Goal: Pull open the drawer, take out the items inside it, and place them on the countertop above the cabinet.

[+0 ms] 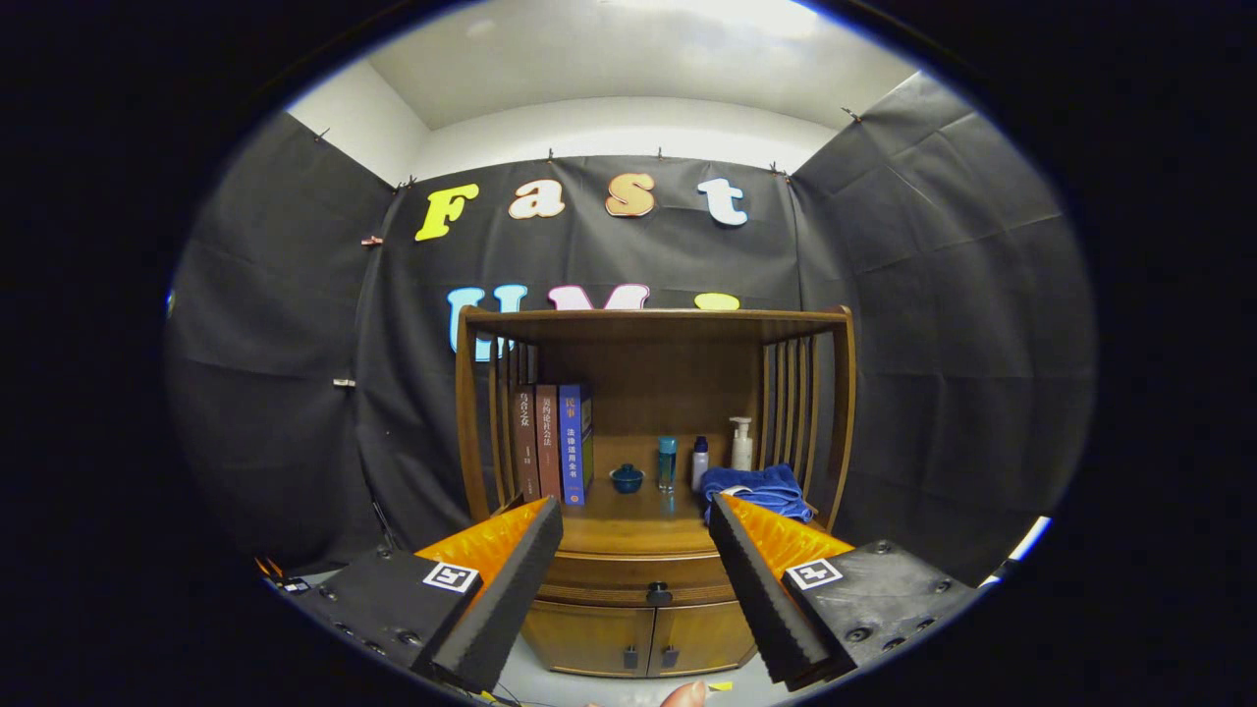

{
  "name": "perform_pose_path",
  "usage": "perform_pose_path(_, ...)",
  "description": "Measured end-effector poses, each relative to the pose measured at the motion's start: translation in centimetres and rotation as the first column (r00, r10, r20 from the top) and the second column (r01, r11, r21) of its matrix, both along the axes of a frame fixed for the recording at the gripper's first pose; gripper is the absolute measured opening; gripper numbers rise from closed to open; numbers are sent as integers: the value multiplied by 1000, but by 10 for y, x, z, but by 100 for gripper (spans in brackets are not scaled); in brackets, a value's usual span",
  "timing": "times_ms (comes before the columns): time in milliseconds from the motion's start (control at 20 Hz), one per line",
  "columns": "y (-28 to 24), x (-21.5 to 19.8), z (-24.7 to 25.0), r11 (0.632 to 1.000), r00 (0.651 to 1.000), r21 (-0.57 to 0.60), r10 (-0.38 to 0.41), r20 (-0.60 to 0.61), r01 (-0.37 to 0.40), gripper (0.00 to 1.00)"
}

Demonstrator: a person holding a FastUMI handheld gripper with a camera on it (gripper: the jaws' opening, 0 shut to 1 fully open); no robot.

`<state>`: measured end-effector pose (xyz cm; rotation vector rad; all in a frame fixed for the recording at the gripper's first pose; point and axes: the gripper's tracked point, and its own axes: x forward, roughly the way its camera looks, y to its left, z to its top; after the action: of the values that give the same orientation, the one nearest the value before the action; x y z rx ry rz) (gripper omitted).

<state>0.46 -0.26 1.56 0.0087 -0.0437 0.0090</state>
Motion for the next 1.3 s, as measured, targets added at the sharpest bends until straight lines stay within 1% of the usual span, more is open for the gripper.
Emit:
perform_pose_path(200,2,9,-6,1000,1000,4,6,1,-6,98)
perform_pose_path(350,6,19,-12,1000,1000,-18,18,21,-18,98)
perform_pose_path(550,14,42,-35,999,999,-25,38,15,-37,98)
perform_pose_path(700,11,62,-54,1000,999,-23,21,33,-20,98)
perform_pose_path(800,6,81,-81,1000,1000,-31,5,27,-4,98)
perform_pose_path(1000,-3,121,-158,1000,999,-8,-10,-45,10,99)
perform_pose_path(1150,-3,147,-210,1000,997,-23,0,-75,-2,99)
perform_pose_path(1300,0,169,-263,1000,989,-9,18,-145,-20,99)
